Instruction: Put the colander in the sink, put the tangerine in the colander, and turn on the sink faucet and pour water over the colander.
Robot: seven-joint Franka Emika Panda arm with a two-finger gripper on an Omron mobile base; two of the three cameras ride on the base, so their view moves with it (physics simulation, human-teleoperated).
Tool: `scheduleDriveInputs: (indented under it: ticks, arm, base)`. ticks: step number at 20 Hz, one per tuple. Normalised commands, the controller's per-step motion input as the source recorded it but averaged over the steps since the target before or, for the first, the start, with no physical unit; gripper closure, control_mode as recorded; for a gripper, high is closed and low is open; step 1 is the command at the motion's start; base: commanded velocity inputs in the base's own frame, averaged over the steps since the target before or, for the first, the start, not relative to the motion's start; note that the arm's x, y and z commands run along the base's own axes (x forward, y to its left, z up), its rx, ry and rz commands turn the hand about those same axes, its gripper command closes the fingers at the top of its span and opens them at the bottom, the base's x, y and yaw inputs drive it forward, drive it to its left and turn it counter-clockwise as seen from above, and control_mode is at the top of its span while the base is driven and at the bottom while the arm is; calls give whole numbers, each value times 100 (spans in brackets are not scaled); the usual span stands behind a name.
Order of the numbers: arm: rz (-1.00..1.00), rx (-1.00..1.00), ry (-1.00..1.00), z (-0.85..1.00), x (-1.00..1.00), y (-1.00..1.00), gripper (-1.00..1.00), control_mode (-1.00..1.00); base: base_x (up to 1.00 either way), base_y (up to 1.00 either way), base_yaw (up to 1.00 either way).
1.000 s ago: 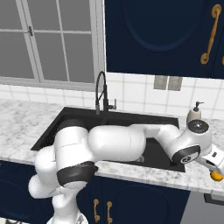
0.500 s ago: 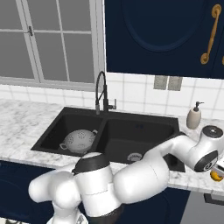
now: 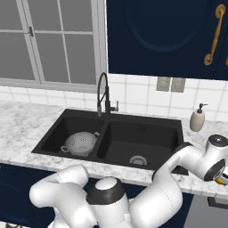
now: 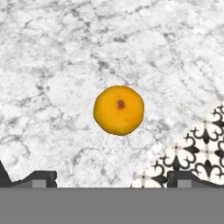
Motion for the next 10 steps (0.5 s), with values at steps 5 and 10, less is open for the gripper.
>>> scheduleDriveInputs:
  ticks: [5,10]
  arm:
    - [0,0,0,-32,32,-28,-100,-100]
    - [0,0,0,-24,31,-41,-100,-100]
  base:
    - [0,0,0]
    - [0,0,0]
